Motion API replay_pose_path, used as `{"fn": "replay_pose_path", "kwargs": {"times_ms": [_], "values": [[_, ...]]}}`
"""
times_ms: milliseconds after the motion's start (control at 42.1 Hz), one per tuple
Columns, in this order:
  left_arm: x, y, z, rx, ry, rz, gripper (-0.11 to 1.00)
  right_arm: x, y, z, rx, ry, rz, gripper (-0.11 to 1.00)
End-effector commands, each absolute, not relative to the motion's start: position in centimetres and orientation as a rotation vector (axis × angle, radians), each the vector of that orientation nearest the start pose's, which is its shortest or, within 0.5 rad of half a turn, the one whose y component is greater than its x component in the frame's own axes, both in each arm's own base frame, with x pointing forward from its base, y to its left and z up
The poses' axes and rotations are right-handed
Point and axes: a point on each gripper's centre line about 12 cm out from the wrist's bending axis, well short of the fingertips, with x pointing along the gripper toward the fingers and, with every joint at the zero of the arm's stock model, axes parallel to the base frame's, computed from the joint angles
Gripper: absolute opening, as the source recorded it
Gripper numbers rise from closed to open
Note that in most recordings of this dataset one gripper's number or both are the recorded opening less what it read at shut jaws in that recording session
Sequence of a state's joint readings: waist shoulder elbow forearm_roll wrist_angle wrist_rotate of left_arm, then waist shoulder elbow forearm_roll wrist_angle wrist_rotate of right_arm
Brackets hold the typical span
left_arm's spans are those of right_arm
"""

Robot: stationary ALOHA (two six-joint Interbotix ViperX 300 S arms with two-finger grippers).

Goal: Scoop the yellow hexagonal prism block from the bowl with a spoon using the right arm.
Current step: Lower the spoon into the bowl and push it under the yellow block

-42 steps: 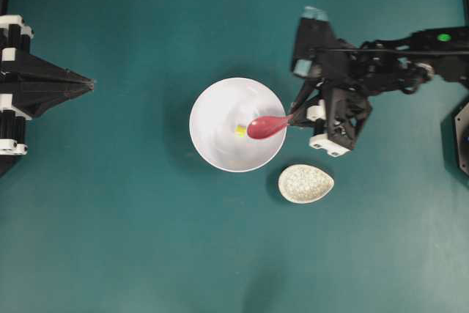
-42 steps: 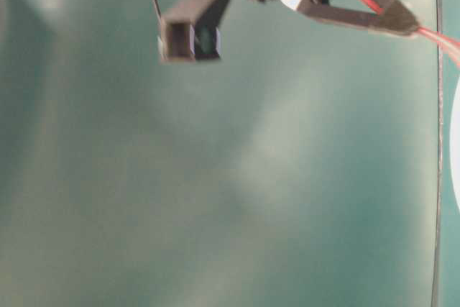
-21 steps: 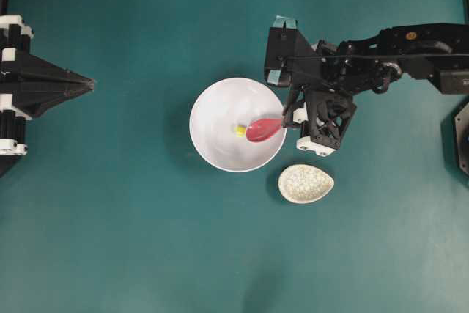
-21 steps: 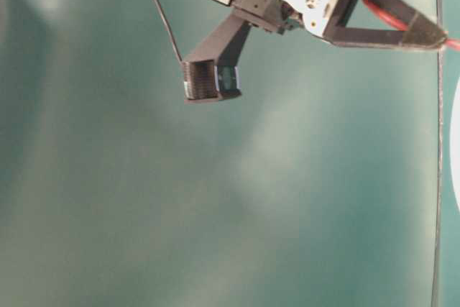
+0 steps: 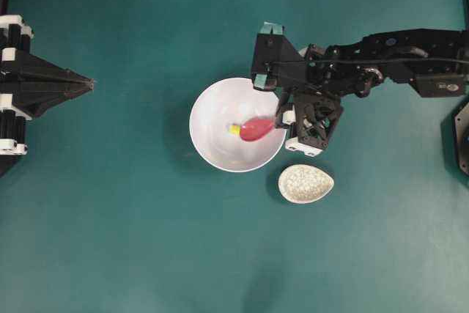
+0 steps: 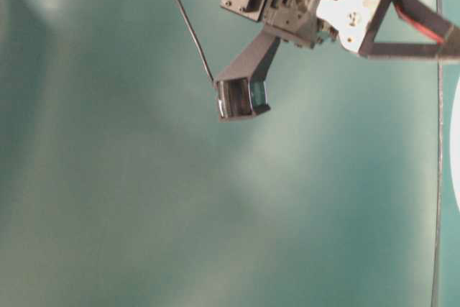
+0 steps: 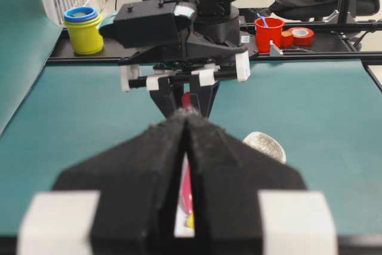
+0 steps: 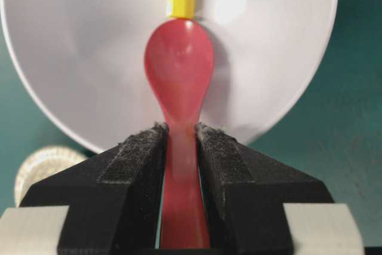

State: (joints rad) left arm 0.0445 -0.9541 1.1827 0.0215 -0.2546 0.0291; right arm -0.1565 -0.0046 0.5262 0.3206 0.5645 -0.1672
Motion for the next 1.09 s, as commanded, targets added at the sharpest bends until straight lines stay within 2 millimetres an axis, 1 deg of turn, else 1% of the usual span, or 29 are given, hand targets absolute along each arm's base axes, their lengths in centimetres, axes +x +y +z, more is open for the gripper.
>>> {"fn": "replay_pose_path", "kwargs": {"times_ms": [0,380,665,808,974,1069], "values": [[20.2,0.9,28.9,0.049,-0.034,0.041,0.0,38.1,-4.1,18.9,0.259,0.993,-0.049,0.24],[20.2,0.9,28.8,0.049,-0.027,0.041,0.0,39.5,-4.4,18.2,0.246,0.927,-0.071,0.24],[20.2,0.9,28.7,0.049,-0.017,0.041,0.0,40.1,-4.6,18.6,0.236,0.852,-0.09,0.24],[20.2,0.9,28.6,0.049,-0.013,0.041,0.0,40.0,-4.3,18.8,0.236,0.828,-0.093,0.24],[20.2,0.9,28.6,0.049,-0.011,0.041,0.0,39.4,-4.0,18.7,0.245,0.803,-0.101,0.24],[20.2,0.9,28.6,0.047,-0.011,0.043,0.0,39.0,-3.9,18.9,0.249,0.76,-0.112,0.24]]}}
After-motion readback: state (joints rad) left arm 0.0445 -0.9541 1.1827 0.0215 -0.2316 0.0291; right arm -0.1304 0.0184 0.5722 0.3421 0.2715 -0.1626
